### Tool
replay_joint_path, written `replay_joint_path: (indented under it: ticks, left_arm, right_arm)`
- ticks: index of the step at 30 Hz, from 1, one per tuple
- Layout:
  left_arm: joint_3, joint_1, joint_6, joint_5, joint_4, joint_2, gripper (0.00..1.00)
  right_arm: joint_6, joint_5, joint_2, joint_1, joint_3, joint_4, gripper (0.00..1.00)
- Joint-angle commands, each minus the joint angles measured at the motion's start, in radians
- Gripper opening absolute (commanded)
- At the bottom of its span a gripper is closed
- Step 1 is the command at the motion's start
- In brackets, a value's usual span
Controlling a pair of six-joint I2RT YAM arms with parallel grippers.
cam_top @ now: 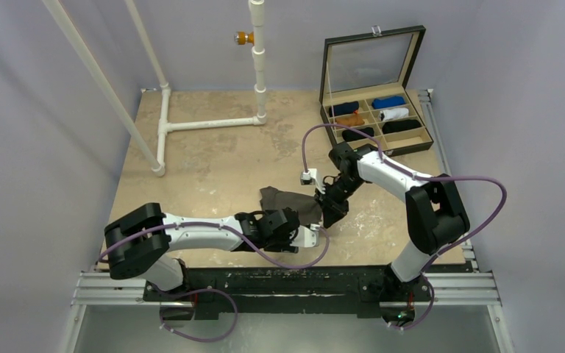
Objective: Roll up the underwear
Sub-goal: Fold the underwear at the center of the board.
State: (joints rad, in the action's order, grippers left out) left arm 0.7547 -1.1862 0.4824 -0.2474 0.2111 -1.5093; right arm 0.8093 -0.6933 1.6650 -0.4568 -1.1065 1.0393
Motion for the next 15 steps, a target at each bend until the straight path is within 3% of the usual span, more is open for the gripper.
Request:
replay_joint_path:
  ticks: [1, 7, 12, 15]
  left_arm:
    - [-0.008, -0.004, 0.022, -0.018, 0.026, 0.046, 0.65]
    - [-0.010, -0.006, 0.028, 0.006, 0.061, 0.053, 0.50]
    - [-0.005, -0.010, 0.036, 0.031, 0.090, 0.041, 0.32]
    - [0.005, -0.012, 0.036, 0.050, 0.114, 0.037, 0.16]
  right_arm:
    - [0.022, -0.010, -0.026, 0.008, 0.005, 0.024, 0.00]
    - [0.023, -0.014, -0.025, 0.007, 0.012, 0.021, 0.00]
    - [0.026, -0.021, -0.024, 0.007, 0.022, 0.014, 0.00]
    - [0.035, -0.015, -0.024, 0.008, 0.029, 0.021, 0.00]
